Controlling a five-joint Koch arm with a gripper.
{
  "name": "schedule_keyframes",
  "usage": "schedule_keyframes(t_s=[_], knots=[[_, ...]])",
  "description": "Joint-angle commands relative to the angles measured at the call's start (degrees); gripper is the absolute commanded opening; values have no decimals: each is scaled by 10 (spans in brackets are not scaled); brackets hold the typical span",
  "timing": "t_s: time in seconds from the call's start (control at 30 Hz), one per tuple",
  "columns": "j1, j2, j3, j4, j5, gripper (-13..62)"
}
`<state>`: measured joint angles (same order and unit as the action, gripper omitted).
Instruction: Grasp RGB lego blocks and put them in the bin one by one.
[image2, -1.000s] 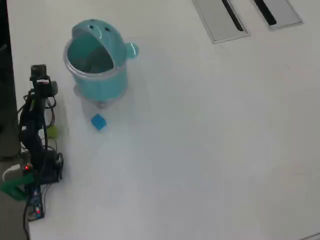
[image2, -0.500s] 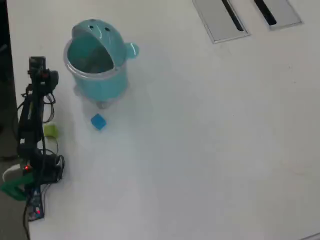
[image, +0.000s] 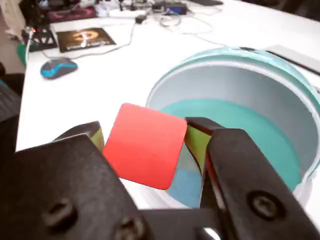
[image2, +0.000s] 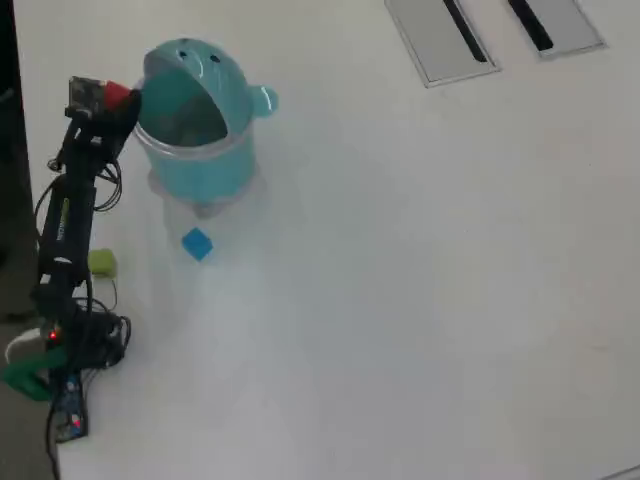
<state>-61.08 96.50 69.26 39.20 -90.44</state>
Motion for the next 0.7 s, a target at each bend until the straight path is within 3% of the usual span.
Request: schedule_keyframes(t_s=[0.0, 0.47, 0.67], knots=[[6, 4, -65, -14, -5, 163], [51, -119, -127, -109, -6, 165], [52, -122, -113, -109, -25, 210]])
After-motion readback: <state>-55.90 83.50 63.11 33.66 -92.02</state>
